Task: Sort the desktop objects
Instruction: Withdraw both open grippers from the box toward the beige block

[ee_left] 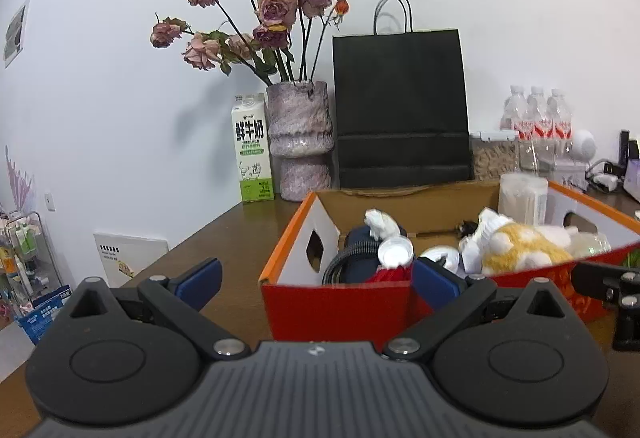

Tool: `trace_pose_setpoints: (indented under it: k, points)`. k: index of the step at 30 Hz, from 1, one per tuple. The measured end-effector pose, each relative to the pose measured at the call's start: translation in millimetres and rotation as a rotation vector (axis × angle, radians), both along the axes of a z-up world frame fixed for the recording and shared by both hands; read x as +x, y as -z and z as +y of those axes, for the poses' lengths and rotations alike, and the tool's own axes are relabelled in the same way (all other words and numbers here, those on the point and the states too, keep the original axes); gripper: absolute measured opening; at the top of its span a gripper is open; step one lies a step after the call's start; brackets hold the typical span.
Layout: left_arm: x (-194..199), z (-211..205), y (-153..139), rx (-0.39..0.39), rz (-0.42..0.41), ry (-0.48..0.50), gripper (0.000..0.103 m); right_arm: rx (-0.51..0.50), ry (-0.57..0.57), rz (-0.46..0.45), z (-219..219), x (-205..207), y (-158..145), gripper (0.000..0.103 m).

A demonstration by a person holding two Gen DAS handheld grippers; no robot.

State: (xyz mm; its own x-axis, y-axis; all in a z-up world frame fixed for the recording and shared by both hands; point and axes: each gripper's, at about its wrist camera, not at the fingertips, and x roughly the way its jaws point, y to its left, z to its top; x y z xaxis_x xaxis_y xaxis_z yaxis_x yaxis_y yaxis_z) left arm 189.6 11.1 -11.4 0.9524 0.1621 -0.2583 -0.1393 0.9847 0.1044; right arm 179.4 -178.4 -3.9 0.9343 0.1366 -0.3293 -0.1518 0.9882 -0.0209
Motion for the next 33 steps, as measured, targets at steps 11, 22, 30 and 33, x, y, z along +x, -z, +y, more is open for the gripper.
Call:
trace_pose_setpoints:
  k: [11, 22, 30, 33]
  points:
    - [-23.2, 16.1, 0.5, -0.054, 0.026, 0.006, 0.103, -0.009, -0.009, 0.033, 3.5, -17.8, 5.4, 0.103]
    - [-26.6, 27.1, 3.7, -0.024, 0.097, 0.065, 0.103, -0.015, -0.05, 0.108, 9.3, -25.2, 9.1, 0.103]
    - [-19.8, 46.6, 6.7, -0.058, 0.165, 0.065, 0.103, 0.004, -0.113, 0.206, 22.9, -9.1, 16.0, 0.095]
    - [-19.8, 48.3, 6.4, -0.066, 0.167, 0.066, 0.103, 0.001, -0.103, 0.227, 32.5, 2.3, 17.5, 0.088]
